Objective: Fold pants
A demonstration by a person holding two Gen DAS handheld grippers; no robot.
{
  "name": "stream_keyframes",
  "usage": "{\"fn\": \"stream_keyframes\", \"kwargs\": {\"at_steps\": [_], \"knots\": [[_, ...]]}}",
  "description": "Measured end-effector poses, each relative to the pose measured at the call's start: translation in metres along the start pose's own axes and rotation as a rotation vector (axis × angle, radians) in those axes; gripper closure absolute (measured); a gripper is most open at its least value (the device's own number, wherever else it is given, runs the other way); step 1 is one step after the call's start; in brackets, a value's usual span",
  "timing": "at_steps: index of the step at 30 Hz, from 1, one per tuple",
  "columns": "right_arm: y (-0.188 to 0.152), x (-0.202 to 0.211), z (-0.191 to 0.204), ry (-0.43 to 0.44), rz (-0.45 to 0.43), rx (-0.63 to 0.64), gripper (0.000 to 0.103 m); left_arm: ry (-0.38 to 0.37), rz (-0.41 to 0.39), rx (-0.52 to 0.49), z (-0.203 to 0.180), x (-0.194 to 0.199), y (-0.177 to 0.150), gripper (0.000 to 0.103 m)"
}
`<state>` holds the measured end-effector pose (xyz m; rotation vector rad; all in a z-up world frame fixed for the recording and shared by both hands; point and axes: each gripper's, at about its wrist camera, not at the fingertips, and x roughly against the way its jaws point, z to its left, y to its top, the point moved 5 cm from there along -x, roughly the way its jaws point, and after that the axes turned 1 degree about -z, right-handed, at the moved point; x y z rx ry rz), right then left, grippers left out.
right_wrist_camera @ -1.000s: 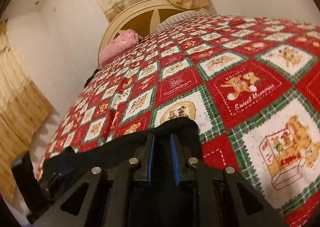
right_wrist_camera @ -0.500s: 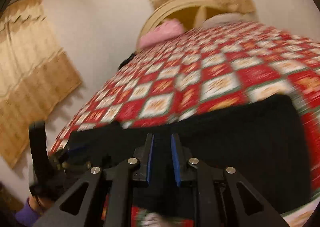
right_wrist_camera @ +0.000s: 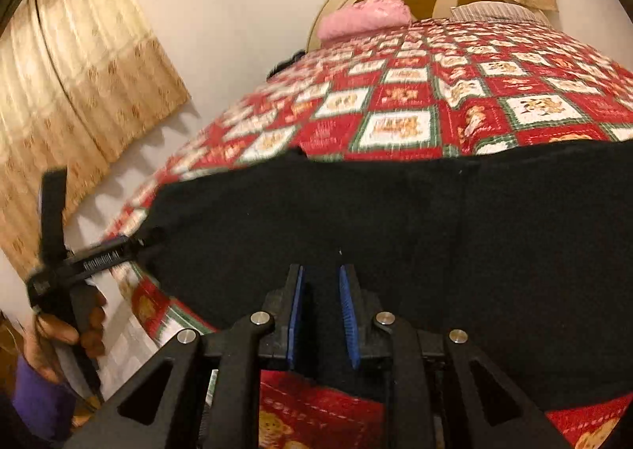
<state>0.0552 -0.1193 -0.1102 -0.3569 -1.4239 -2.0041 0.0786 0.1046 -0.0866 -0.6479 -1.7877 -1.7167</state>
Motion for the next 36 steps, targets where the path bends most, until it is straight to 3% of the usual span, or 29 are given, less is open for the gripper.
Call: {"fn": "stream_keyframes", "kwargs": {"at_steps": [3,6,11,15,18,23,26,27,28,33,36], "knots": [[0.002,0.004,0.015,0.003,-0.033,0.040,0.083,0.030,-0.081,0.038,0.016,0.017,0.006,0.003],[-0.008,-0.009,0.022,-0.010,0.013,0.064,0.071,0.001,-0.118,0.164,0.047,0.027,0.006,0.002],[-0.016,-0.014,0.025,-0.021,0.018,0.080,0.066,-0.045,-0.062,0.398,0.088,0.014,-0.008,0.003],[-0.018,-0.013,0.027,-0.029,0.017,0.093,0.064,-0.114,0.011,0.504,0.088,-0.008,-0.017,0.004],[-0.018,-0.014,0.026,-0.030,0.020,0.093,0.064,-0.086,0.014,0.483,0.077,-0.016,-0.015,0.005],[-0.018,-0.014,0.025,-0.032,0.021,0.095,0.063,-0.099,0.012,0.486,0.067,-0.026,-0.004,0.023],[-0.018,-0.014,0.025,-0.031,0.020,0.093,0.063,-0.092,0.013,0.494,0.069,-0.030,-0.003,0.045],[-0.018,-0.014,0.025,-0.031,0.021,0.094,0.063,-0.103,0.008,0.496,0.071,-0.029,-0.003,0.059],[-0.018,-0.014,0.025,-0.032,0.020,0.095,0.063,-0.121,0.008,0.499,0.071,-0.030,-0.004,0.065],[-0.014,-0.010,0.024,-0.026,0.027,0.094,0.063,-0.109,-0.045,0.410,0.056,-0.016,0.003,0.076],[0.003,0.018,0.010,-0.025,-0.052,0.042,0.063,-0.141,-0.126,0.312,0.035,0.004,0.021,0.076]]}}
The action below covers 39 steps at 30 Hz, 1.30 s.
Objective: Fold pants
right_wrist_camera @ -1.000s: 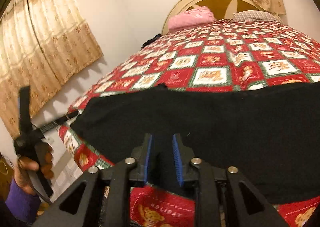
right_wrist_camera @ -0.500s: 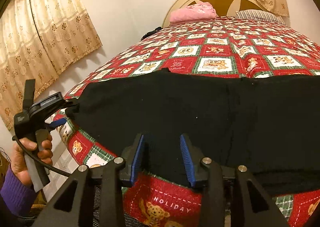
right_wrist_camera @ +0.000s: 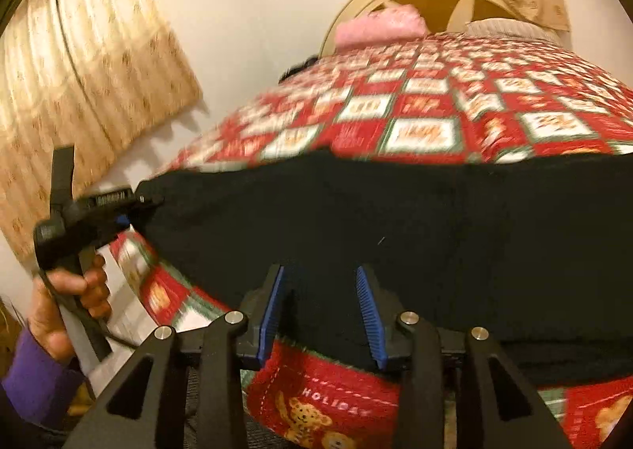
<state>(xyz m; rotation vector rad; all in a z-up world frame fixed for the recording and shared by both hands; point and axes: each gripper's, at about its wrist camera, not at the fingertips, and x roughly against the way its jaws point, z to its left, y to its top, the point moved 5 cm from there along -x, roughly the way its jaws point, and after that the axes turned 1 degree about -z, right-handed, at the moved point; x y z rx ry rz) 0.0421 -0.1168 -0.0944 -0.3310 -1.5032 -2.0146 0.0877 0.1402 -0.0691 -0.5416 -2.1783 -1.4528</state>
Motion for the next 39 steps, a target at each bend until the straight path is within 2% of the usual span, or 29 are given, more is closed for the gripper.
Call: {"fn": "stream_keyframes", "kwargs": {"at_steps": [2,5,10,15,19,23,26,28,29,30,31,33,34,36,39], "knots": [[0.012,0.019,-0.016,-0.037,-0.040,-0.017,0.063,-0.055,-0.047,-0.083,-0.028,0.013,0.008,0.076],[0.029,0.053,-0.057,-0.141,-0.090,-0.050,0.063,-0.167,-0.091,-0.204,-0.078,0.033,0.012,0.076],[0.036,0.109,-0.133,-0.284,-0.151,-0.193,0.063,-0.408,-0.087,-0.358,-0.171,0.057,-0.005,0.077],[0.036,0.131,-0.158,-0.296,-0.166,-0.254,0.063,-0.579,-0.005,-0.503,-0.256,0.063,-0.054,0.078],[0.034,0.133,-0.155,-0.283,-0.159,-0.244,0.063,-0.656,0.057,-0.610,-0.292,0.063,-0.103,0.078],[0.030,0.123,-0.150,-0.254,-0.136,-0.236,0.063,-0.653,0.151,-0.737,-0.302,0.047,-0.146,0.076],[0.027,0.116,-0.143,-0.228,-0.120,-0.230,0.063,-0.630,0.179,-0.798,-0.297,0.047,-0.155,0.059],[0.028,0.115,-0.142,-0.194,-0.118,-0.247,0.063,-0.636,0.180,-0.807,-0.290,0.054,-0.149,0.032],[0.029,0.116,-0.142,-0.182,-0.118,-0.259,0.062,-0.638,0.154,-0.795,-0.282,0.060,-0.138,0.030],[0.031,0.117,-0.142,-0.160,-0.125,-0.282,0.053,-0.641,0.136,-0.785,-0.281,0.061,-0.135,0.026],[0.033,0.120,-0.141,-0.139,-0.138,-0.299,0.039,-0.644,0.118,-0.768,-0.274,0.064,-0.126,0.021],[0.038,0.125,-0.140,-0.085,-0.184,-0.343,0.029,-0.630,0.074,-0.715,-0.254,0.069,-0.103,0.012],[0.040,0.124,-0.139,-0.065,-0.187,-0.359,0.029,-0.614,0.055,-0.684,-0.244,0.070,-0.092,0.007],[0.042,0.117,-0.135,-0.031,-0.170,-0.379,0.029,-0.557,0.034,-0.603,-0.217,0.066,-0.071,0.006],[0.042,0.101,-0.127,-0.073,-0.150,-0.360,0.029,-0.471,0.052,-0.505,-0.183,0.051,-0.053,0.006]]}}
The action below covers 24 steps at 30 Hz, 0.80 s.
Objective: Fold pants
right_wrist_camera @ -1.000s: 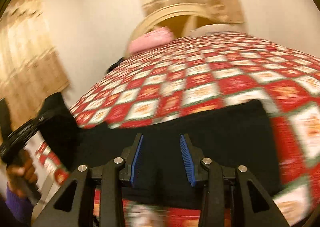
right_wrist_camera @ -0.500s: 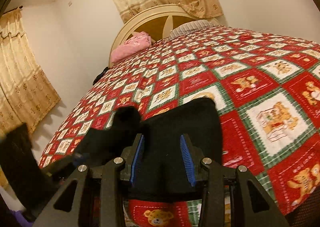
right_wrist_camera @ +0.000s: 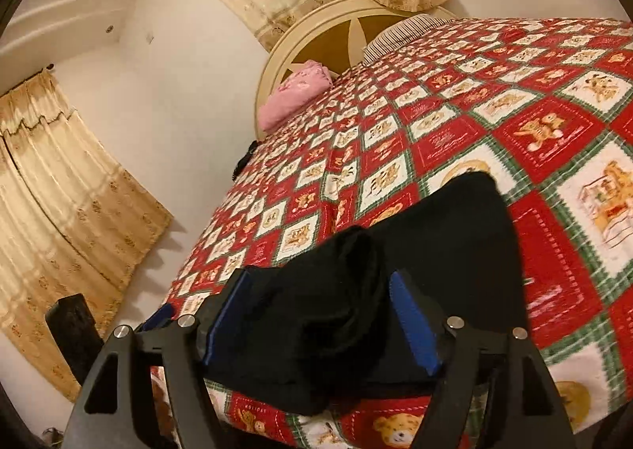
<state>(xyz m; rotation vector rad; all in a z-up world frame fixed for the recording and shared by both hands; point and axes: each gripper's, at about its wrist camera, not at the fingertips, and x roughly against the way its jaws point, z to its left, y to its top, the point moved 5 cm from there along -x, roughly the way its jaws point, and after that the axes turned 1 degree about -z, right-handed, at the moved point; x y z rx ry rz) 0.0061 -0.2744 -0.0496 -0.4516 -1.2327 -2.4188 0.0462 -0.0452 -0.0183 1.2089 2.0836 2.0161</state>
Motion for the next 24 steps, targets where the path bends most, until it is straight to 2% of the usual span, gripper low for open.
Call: {"fn": "stream_keyframes", "kwargs": {"at_steps": [3,6,8,9,10,11,14,19,21,24], "knots": [[-0.014,-0.019,0.007,-0.086,0.068,0.065,0.029,0.088,0.045,0.094,0.029,-0.005,-0.008,0.006],[-0.040,-0.040,0.015,-0.103,0.154,0.111,0.029,0.101,0.075,0.176,0.046,-0.007,-0.019,0.006],[-0.047,-0.042,0.019,-0.154,0.135,0.153,0.031,0.100,0.092,0.201,0.049,-0.008,-0.024,0.006],[-0.049,-0.044,0.021,-0.191,0.130,0.178,0.047,0.102,0.096,0.201,0.049,-0.009,-0.026,0.006],[-0.050,-0.046,0.020,-0.199,0.147,0.187,0.070,0.106,0.097,0.196,0.048,-0.010,-0.026,0.006],[-0.051,-0.048,0.019,-0.198,0.160,0.188,0.072,0.111,0.097,0.188,0.047,-0.010,-0.027,0.006],[-0.045,-0.043,0.028,-0.198,0.145,0.282,0.079,0.114,0.098,0.172,0.046,-0.013,-0.026,0.006],[-0.004,-0.001,0.051,-0.185,-0.043,0.552,0.082,0.118,0.090,0.154,0.043,-0.014,-0.020,0.006],[0.013,0.015,0.040,-0.170,-0.082,0.610,0.082,0.117,0.087,0.149,0.039,-0.017,-0.018,0.006],[0.015,0.015,0.001,-0.189,-0.042,0.604,0.082,0.103,0.106,0.134,0.028,-0.027,-0.019,0.006]]}}
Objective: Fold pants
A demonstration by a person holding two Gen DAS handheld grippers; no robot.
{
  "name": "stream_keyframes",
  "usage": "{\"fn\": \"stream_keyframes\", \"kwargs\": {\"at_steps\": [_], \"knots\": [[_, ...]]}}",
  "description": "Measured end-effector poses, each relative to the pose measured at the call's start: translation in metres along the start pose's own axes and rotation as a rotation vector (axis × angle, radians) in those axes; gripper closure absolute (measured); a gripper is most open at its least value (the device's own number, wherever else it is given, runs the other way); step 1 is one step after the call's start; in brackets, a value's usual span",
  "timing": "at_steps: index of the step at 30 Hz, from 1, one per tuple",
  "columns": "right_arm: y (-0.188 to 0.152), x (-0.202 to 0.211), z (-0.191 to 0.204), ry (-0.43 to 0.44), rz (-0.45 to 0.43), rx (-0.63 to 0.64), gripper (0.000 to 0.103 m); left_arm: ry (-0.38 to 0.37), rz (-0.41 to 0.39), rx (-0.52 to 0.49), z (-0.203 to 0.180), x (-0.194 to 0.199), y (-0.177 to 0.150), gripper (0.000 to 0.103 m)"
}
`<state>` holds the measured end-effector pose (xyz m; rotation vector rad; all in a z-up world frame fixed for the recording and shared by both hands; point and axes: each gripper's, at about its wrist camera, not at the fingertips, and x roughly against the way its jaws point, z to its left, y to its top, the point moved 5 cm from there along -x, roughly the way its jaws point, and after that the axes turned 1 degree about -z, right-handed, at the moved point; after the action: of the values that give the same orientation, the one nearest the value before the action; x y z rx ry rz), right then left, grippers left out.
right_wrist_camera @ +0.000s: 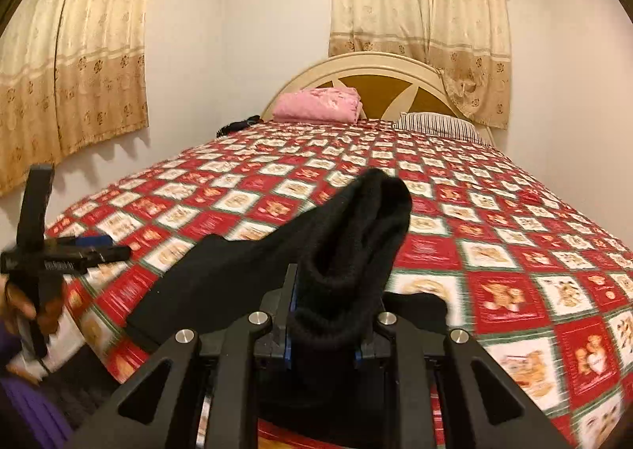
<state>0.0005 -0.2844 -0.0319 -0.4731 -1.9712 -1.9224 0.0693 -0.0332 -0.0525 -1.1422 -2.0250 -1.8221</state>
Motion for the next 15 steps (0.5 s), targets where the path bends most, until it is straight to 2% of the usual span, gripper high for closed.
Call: {"fn": "stream_keyframes", "kwargs": {"at_steps": [2,3,5,7,11,15], "knots": [[-0.026,-0.014,-0.017,-0.032,0.081,-0.050,0.082,-0.006,0.015,-0.021,-0.011,-0.008,-0.004,0.006],[-0.045,-0.020,-0.027,-0.016,0.122,-0.125,0.081,-0.012,0.030,-0.039,-0.019,-0.012,-0.007,0.006],[-0.054,-0.007,-0.034,0.030,0.063,-0.200,0.075,-0.020,0.054,-0.081,-0.033,-0.019,-0.012,0.006],[-0.055,0.007,-0.033,0.045,0.057,-0.204,0.063,-0.018,0.070,-0.134,-0.045,-0.023,-0.017,0.006],[-0.052,0.030,-0.032,-0.031,0.080,-0.166,0.062,0.001,0.066,-0.233,-0.061,-0.023,-0.023,0.006],[-0.012,0.060,-0.048,-0.103,-0.077,-0.232,0.062,0.001,0.039,-0.251,-0.068,-0.021,-0.014,0.006]]}}
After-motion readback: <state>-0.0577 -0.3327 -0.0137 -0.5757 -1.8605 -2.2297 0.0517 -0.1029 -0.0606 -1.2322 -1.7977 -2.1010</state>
